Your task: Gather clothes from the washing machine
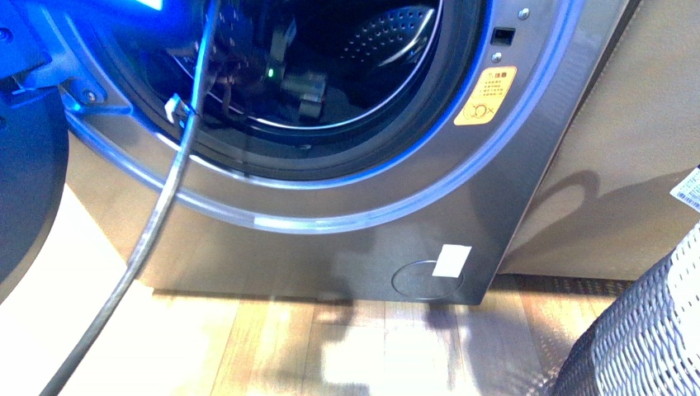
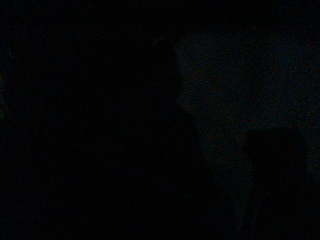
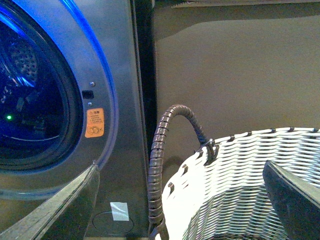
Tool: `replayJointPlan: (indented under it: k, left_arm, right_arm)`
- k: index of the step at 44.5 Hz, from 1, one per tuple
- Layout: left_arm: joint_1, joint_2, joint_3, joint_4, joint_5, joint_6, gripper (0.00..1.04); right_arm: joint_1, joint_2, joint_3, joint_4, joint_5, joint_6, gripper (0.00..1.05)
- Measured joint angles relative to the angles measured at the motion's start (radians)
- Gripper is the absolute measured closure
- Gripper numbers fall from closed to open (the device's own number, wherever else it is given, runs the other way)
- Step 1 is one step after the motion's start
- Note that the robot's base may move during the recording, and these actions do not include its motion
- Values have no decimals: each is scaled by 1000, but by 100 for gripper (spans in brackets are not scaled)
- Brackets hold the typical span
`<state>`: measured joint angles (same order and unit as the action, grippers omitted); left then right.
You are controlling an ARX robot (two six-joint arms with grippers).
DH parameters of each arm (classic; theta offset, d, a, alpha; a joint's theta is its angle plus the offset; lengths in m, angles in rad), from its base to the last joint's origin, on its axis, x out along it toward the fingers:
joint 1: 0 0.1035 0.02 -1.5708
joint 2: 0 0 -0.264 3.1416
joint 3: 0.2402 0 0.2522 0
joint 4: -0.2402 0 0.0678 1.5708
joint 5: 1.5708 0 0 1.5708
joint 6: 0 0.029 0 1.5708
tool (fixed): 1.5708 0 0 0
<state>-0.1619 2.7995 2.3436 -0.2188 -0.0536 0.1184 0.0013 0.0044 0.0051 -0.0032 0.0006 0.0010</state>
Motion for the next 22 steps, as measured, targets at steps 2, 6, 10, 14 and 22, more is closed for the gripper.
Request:
replayJointPlan:
  k: [2, 6, 10, 14, 22]
  left_arm:
    - [0, 4, 10, -11, 0, 0, 6]
    - [0, 13, 32, -33, -6, 6, 6]
    - [-2, 16, 37, -31, -16, 13, 6]
    - [-6, 17, 29, 11, -41, 45, 15]
    - [-22, 15, -7, 64, -41, 64, 47]
  right_arm:
    - [0, 0, 0, 0, 0, 0, 7]
    - [0, 0, 0, 0, 0, 0, 7]
    - [0, 0, 0, 0, 0, 0, 7]
    - [0, 0, 0, 0, 0, 0, 7]
    - [0, 0, 0, 0, 0, 0, 7]
